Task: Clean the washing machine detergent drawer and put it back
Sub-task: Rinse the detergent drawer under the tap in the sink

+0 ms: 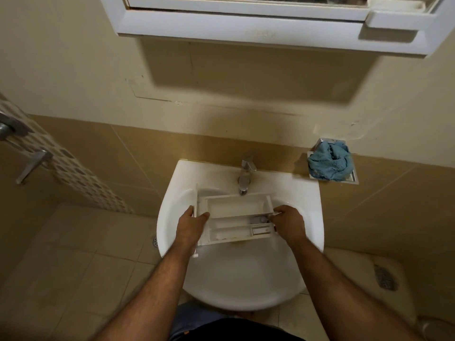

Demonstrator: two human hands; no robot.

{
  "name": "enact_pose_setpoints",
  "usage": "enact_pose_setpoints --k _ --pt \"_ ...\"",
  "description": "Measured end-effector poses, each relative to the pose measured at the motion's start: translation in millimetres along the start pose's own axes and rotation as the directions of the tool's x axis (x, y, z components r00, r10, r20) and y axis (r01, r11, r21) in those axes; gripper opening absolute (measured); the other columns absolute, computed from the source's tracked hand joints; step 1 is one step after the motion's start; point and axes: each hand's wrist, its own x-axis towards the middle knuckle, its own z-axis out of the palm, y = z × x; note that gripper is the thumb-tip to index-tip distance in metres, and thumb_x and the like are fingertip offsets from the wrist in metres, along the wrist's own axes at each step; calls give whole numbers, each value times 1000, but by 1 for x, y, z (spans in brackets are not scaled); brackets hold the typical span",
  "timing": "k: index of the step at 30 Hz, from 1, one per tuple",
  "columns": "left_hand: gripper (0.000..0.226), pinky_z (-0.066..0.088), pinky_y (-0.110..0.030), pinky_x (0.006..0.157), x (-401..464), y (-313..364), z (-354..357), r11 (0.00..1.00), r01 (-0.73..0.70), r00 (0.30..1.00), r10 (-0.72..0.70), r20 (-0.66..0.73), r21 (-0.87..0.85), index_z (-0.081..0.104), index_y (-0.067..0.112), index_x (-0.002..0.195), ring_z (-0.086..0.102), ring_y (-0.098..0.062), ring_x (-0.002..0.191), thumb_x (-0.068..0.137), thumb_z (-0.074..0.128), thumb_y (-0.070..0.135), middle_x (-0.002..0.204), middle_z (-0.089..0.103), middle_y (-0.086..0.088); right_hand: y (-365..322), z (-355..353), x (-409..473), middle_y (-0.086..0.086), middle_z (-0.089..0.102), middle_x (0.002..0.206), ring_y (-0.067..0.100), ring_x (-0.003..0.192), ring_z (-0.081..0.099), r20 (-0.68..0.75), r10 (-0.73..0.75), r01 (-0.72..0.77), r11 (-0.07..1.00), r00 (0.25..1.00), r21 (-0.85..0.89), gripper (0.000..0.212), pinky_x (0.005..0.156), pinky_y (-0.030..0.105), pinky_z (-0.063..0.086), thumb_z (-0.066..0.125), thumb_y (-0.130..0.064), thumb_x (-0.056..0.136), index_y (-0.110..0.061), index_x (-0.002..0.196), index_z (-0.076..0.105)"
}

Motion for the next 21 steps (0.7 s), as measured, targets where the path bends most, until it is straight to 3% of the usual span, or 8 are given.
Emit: enact_pose_setpoints --k 2,4,7,11,15,18,21 --pt "51 47 -46 103 0 -1 5 999 19 1000 -18 25 -43 49 11 141 57 -30 118 95 63 25 135 58 -11 -3 -9 0 10 73 102 29 91 69 -29 4 -5 1000 1000 -9 24 87 37 55 69 -18 85 -14 108 70" --pt "39 52 -36 87 -2 -2 12 995 22 999 -18 39 -97 55 15 132 60 -21 100 95 63 24 123 63 -8 -5 -17 -1 7 74 101 26 90 68 -61 0 -2 1000 998 -28 22 81 30 54 68 -17 85 -16 107 71" --pt "34 49 -27 70 -3 -4 20 984 51 996 -37 81 -169 59 16 128 60 -12 89 95 62 23 109 66 -1 -7 -29 -3 1 73 100 20 89 65 -113 -6 1 999 994 -43 26 72 23 44 69 -18 84 -19 110 70" --pt "25 50 -25 63 0 -5 29 968 98 988 -67 138 -231 62 19 121 63 -13 87 95 62 21 97 67 5 -8 -41 -5 -7 66 79 14 76 60 -157 -30 19 997 987 -71 22 62 22 40 71 -19 84 -18 105 70" --pt "18 51 -22 54 3 -4 37 959 127 979 -79 188 -255 59 25 112 64 -13 83 96 61 17 94 67 5 -7 -49 -7 -4 69 81 15 77 61 -197 -60 38 992 978 -117 20 65 23 43 69 -19 86 -17 106 71" --pt "23 52 -25 57 5 -3 44 956 133 973 -76 217 -260 59 23 118 64 -14 85 96 60 16 96 67 4 -6 -54 -9 -8 67 75 13 72 61 -222 -63 36 991 973 -126 18 60 22 42 69 -19 85 -17 102 73" --pt "28 52 -25 58 7 -1 49 958 127 973 -70 222 -256 61 18 124 65 -14 85 96 61 16 96 68 3 -3 -59 -10 -6 72 81 13 74 65 -227 -59 36 994 972 -107 25 59 20 43 70 -19 85 -18 110 72"
